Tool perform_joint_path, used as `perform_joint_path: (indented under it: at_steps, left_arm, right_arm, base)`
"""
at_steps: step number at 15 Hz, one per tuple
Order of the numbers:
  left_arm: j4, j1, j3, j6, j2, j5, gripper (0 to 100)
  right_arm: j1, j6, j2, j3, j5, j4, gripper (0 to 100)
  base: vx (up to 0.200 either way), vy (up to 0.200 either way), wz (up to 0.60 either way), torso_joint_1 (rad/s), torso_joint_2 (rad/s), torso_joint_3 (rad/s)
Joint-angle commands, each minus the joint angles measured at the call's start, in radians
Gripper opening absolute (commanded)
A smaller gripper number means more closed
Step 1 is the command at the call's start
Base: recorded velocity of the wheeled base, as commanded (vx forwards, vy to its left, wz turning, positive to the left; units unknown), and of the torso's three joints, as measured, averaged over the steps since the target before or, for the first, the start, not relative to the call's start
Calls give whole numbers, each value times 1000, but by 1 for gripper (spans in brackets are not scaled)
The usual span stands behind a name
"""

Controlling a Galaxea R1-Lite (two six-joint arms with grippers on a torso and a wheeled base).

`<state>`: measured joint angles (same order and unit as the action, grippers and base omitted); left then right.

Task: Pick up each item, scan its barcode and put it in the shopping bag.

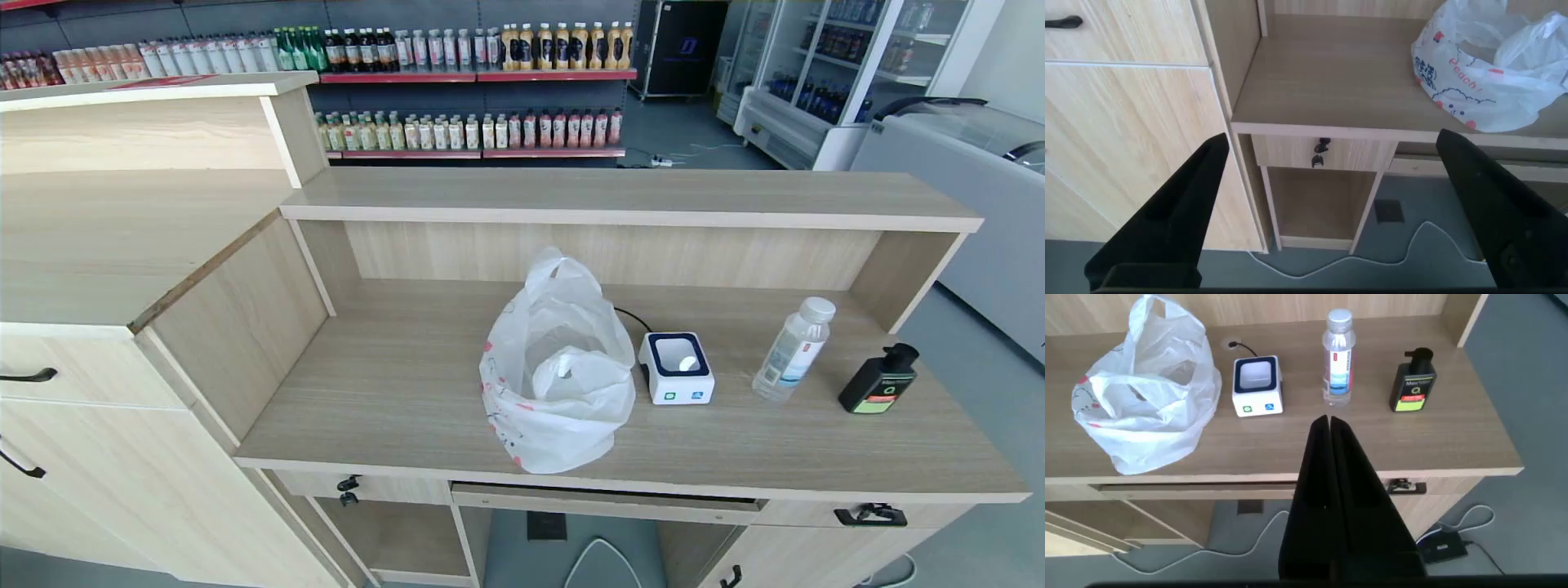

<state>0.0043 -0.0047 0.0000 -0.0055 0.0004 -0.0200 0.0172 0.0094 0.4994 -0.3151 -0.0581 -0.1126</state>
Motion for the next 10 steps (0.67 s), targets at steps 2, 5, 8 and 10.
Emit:
perform_joint_path:
  at_steps: [2, 5, 8, 10]
  left_arm:
    - [0, 0, 0, -1, 1, 0, 100]
    - [0, 0, 0, -1, 1, 0, 100]
    - [0, 0, 0, -1, 1, 0, 100]
    - [0, 0, 0, -1, 1, 0, 100]
  right_arm:
    - [-91, -12, 470, -119, 4, -213, 0]
    - [-92, -42, 573, -121, 12, -246, 0]
    - [-102, -35, 670, -85, 12, -342, 100]
    - [-149, -22, 765, -58, 20, -458, 100]
  base:
    - [0, 0, 0, 0, 0, 0]
    - [0, 0, 0, 0, 0, 0]
    - [0, 0, 0, 0, 0, 0]
    - [0, 0, 0, 0, 0, 0]
